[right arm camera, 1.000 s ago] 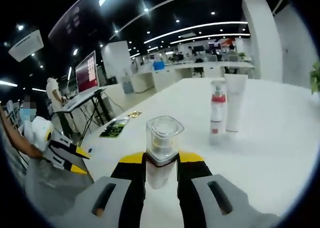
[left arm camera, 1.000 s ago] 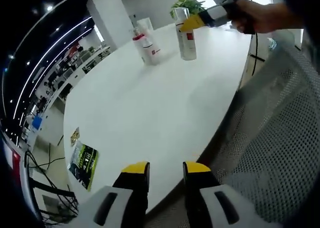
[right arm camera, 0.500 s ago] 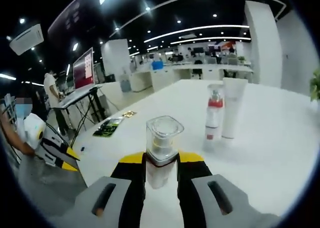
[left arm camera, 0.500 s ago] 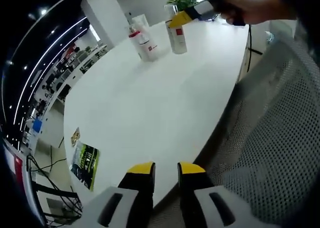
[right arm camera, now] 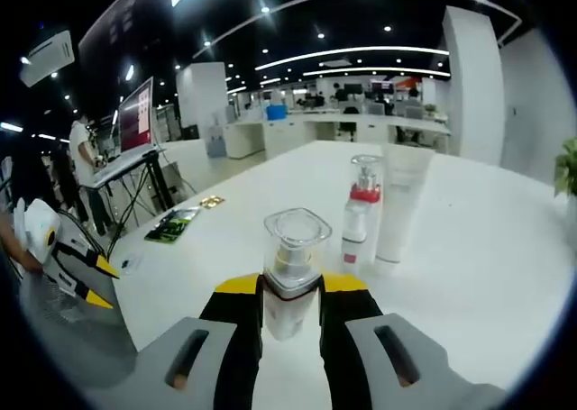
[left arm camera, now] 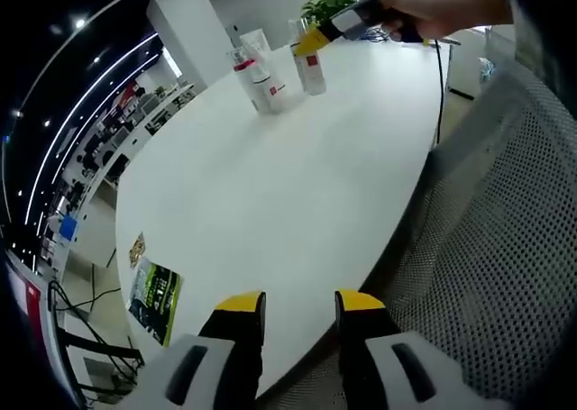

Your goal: Arrange the skincare products in the storage area until every visible bottle or jar stands upright without overlapping.

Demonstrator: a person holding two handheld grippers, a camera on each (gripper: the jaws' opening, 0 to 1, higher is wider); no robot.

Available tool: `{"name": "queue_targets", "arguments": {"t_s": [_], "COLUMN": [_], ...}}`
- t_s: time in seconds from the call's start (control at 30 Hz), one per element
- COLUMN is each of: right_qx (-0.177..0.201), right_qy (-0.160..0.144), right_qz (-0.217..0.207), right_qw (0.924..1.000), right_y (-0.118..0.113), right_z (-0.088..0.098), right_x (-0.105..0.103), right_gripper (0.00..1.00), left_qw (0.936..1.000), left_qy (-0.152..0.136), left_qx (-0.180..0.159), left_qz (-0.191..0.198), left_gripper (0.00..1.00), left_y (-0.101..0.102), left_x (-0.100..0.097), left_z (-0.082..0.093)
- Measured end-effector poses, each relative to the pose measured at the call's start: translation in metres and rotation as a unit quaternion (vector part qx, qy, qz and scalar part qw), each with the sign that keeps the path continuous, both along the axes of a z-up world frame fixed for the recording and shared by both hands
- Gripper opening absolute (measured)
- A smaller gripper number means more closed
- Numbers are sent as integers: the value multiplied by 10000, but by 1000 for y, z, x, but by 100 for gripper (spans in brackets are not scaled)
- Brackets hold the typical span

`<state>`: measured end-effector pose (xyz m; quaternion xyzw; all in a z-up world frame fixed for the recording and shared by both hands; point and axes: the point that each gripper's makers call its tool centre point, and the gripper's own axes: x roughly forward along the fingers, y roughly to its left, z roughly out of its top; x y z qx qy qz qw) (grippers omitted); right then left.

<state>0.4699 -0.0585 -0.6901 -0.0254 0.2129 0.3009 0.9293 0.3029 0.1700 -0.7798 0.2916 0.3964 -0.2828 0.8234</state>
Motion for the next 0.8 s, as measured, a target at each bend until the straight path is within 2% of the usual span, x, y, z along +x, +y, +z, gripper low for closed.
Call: {"name": "queue_targets", "arguments": {"t_s": [0.2, 0.47, 0.63, 0.7, 0.8], "right_qx": [-313, -501, -770, -732, -951], "right_qy": [-86, -241, -336, -348, -475], "right_qz": [86, 62, 54, 109, 299], "right_qw": [9994, 9984, 9965, 9966, 9939], "right_y": [-7, -19, -29, -30, -31], "right_z": [-7, -9, -17, -23, -30], "right_x": [6, 23, 38, 43, 48], "right_gripper": [21, 21, 21, 21, 21], "left_qw": [10000, 9999, 9999, 9999, 9998], "left_qy": [11, 55, 77, 107, 102], "left_qx": [-85, -69, -54, -97, -127], "left_qz": [-5, -56, -85, -94, -121], "left_gripper": [32, 31, 30, 30, 30], "left_y": [-3, -4, -4, -5, -7], "left_x": [-1, -2, -2, -3, -4], "left_z": [1, -1, -1, -2, -2]}}
